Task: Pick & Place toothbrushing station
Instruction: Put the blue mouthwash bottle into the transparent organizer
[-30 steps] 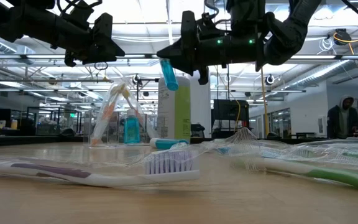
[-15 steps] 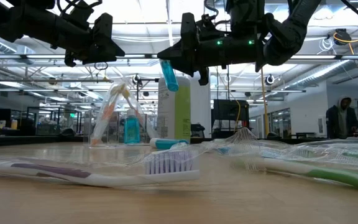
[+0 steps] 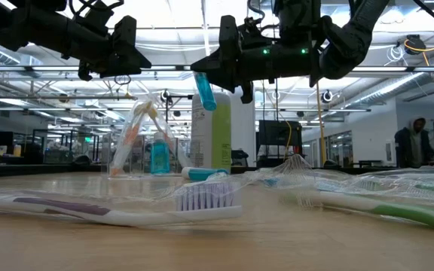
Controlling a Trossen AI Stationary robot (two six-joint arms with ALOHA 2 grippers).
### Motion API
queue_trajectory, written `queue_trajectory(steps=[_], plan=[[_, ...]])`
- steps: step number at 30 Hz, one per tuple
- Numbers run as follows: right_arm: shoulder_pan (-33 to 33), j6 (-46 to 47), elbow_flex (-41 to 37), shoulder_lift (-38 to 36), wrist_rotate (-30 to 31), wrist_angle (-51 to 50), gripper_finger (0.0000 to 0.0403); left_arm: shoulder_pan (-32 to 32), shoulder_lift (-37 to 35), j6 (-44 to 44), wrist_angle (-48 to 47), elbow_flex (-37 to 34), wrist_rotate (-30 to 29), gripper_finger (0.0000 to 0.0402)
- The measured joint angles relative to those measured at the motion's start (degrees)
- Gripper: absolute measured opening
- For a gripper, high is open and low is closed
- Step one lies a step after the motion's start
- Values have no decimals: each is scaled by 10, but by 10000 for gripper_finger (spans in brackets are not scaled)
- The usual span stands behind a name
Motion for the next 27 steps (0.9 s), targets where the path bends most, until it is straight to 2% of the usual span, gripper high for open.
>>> queue_trajectory(steps=[27], plan=[[3,0,0,0,-2,4,91,0,0,10,5,0,2,175]])
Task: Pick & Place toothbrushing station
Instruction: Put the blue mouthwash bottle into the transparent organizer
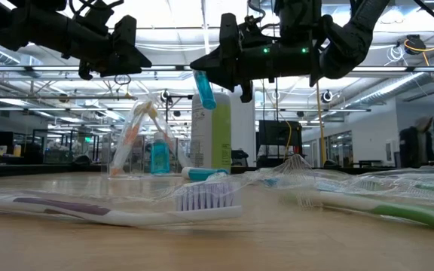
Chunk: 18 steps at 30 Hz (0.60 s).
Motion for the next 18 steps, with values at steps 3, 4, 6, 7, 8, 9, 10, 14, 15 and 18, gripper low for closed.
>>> queue_trajectory(steps=[3,4,6,7,8,9,10,14,15,18], plan=[[0,0,0,0,0,0,91,0,0,0,0,0,0,175],[0,0,0,0,0,-1,91,0,0,0,0,0,0,175],[0,0,0,0,0,-4,91,0,0,0,3,0,0,175],[0,0,0,0,0,-4,91,0,0,0,5,0,0,175],[1,0,0,0,0,-5,91,0,0,0,8,0,0,175],[2,0,0,0,1,-4,91,0,0,0,11,0,0,175],[3,0,0,0,1,-4,91,0,0,2,12,0,0,175],[7,0,0,0,1,-1,91,0,0,2,12,0,0,175],[8,0,0,0,1,1,91,0,0,2,12,0,0,175],[10,2,0,0,2,3,91,0,0,2,12,0,0,175]])
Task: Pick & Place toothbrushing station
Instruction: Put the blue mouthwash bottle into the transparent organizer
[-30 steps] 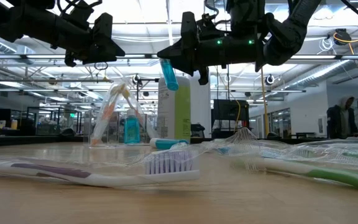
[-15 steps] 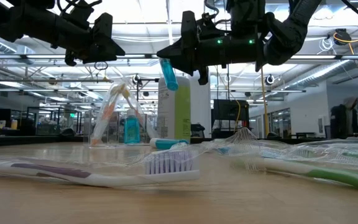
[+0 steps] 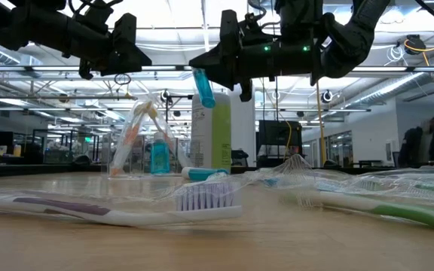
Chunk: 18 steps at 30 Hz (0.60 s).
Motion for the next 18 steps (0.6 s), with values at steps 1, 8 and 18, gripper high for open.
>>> queue_trajectory(steps=[1,8,18], plan=[[0,1,0,0,0,0,91,0,0,0,0,0,0,175],[0,30,12,0,-4,-6,91,0,0,0,0,0,0,175],[-1,-81,112,0,-35,-156,91,0,0,2,1,0,10,175]])
